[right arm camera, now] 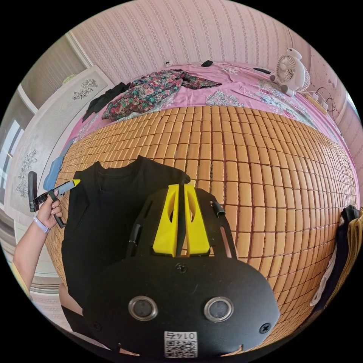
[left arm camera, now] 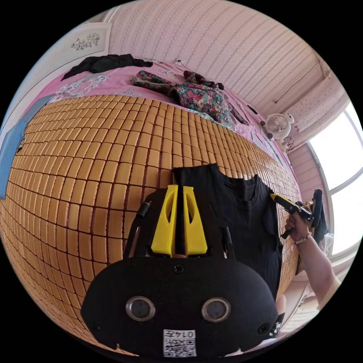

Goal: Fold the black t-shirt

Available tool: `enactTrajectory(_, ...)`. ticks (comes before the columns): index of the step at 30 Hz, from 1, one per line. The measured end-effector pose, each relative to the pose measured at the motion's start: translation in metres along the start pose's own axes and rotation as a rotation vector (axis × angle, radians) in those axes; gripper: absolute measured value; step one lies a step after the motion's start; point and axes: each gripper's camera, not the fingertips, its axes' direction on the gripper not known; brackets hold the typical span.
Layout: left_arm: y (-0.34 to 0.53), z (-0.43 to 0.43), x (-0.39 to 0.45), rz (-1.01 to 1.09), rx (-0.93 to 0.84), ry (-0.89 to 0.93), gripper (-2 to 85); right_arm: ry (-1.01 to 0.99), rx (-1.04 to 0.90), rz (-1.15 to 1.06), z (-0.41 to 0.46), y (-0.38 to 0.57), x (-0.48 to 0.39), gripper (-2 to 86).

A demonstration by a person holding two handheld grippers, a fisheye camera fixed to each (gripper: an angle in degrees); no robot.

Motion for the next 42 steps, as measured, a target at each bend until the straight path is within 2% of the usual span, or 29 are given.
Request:
enactTrajectory(4,-0.010,-0.040,0.010,0.062,0.049,-0.006,-0.1,-0.080,0.100,-0.038,-0.038,0.003,-0.002,0.5)
enactTrajectory(10,0.016,-0.161,0.058,0.273,0.165,0.091,-0.4,-0.193,0.180,-0.097,-0.133,0.050,-0.009,0.2)
enactTrajectory(14,0.094,-0.260,0.075,0.389,0.168,0.152,-0.3,-0.291,0.215,-0.169,-0.197,0.114,-0.012,0.3)
enactTrajectory(18,0.217,-0.319,0.059,0.322,0.141,0.138,-0.3,-0.326,0.076,-0.213,-0.226,0.211,-0.023,0.6)
enactTrajectory(22,0.327,-0.331,0.028,0.157,0.043,0.107,-0.3,-0.324,-0.146,-0.072,-0.202,0.313,-0.015,1.4)
enactTrajectory(24,0.379,-0.329,0.012,0.038,-0.050,0.135,-0.3,-0.322,-0.208,-0.005,-0.192,0.345,-0.015,2.1)
enactTrajectory(27,0.407,-0.339,0.014,-0.056,-0.035,0.126,0.5,-0.298,-0.205,0.027,-0.186,0.368,-0.032,3.2)
enactTrajectory(34,0.368,-0.328,0.073,-0.016,0.038,0.071,4.9,-0.138,-0.121,0.055,-0.165,0.341,-0.080,5.7)
enactTrajectory(38,0.335,-0.298,0.112,-0.002,-0.020,-0.058,5.5,0.013,-0.090,0.069,-0.151,0.330,-0.094,6.8)
enactTrajectory(40,0.327,-0.285,0.129,0.010,-0.082,-0.065,5.4,0.076,-0.125,0.059,-0.137,0.326,-0.103,6.2)
enactTrajectory(42,0.324,-0.274,0.156,0.083,-0.144,-0.163,5.2,0.088,-0.165,0.030,-0.126,0.326,-0.111,4.8)
